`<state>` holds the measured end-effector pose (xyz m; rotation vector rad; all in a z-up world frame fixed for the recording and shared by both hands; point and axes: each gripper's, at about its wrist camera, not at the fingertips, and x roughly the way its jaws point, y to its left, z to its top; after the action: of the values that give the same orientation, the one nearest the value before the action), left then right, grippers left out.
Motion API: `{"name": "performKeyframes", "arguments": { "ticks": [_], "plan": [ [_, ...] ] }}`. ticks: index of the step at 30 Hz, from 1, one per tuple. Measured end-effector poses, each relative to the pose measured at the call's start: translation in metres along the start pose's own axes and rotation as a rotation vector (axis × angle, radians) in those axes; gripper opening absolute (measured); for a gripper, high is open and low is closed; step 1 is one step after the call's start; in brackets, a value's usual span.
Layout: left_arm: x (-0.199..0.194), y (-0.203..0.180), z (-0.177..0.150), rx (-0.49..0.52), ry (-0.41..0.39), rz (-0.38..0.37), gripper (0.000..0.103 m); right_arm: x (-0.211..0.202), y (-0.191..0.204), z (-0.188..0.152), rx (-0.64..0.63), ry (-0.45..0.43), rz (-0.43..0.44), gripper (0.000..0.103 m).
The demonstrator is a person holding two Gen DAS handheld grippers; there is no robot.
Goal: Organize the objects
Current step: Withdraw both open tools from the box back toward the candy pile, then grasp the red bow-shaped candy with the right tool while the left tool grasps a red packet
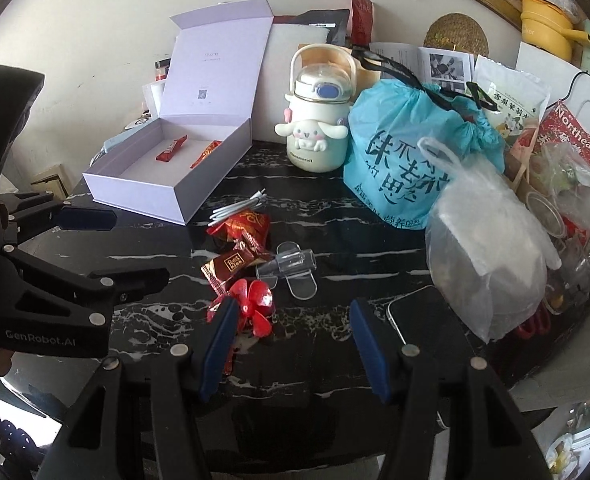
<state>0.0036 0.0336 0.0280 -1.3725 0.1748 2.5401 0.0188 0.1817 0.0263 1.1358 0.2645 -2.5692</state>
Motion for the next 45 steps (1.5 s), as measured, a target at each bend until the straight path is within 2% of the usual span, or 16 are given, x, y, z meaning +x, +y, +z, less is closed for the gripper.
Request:
{"name": "performKeyframes", "arguments": {
  "ticks": [12, 17, 27, 34, 40, 45],
  "plan": [
    [0.034, -0.008, -0.017, -0.047, 0.077, -0.079, 0.082, 0.026, -0.015, -0.026, 0.03, 0.054, 0.026, 0.058],
    [0.04, -0.018, -0.018, -0.035, 0.091, -0.127, 0.082, 0.035, -0.022, -0.033, 0.042, 0.071, 0.034, 0.058],
    [0.063, -0.03, -0.015, 0.016, 0.138, -0.088, 0.082, 0.054, -0.029, -0.036, 0.032, 0.112, 0.041, 0.058],
    [0.071, -0.005, -0.017, -0.046, 0.156, -0.073, 0.082, 0.062, -0.022, -0.029, 0.011, 0.117, 0.07, 0.058],
    [0.069, 0.019, -0.021, -0.102, 0.157, -0.056, 0.082, 0.07, -0.011, -0.021, 0.015, 0.124, 0.129, 0.058],
    [0.068, 0.027, -0.023, -0.109, 0.157, -0.042, 0.082, 0.08, -0.005, -0.016, 0.025, 0.127, 0.16, 0.058]
  ]
}}
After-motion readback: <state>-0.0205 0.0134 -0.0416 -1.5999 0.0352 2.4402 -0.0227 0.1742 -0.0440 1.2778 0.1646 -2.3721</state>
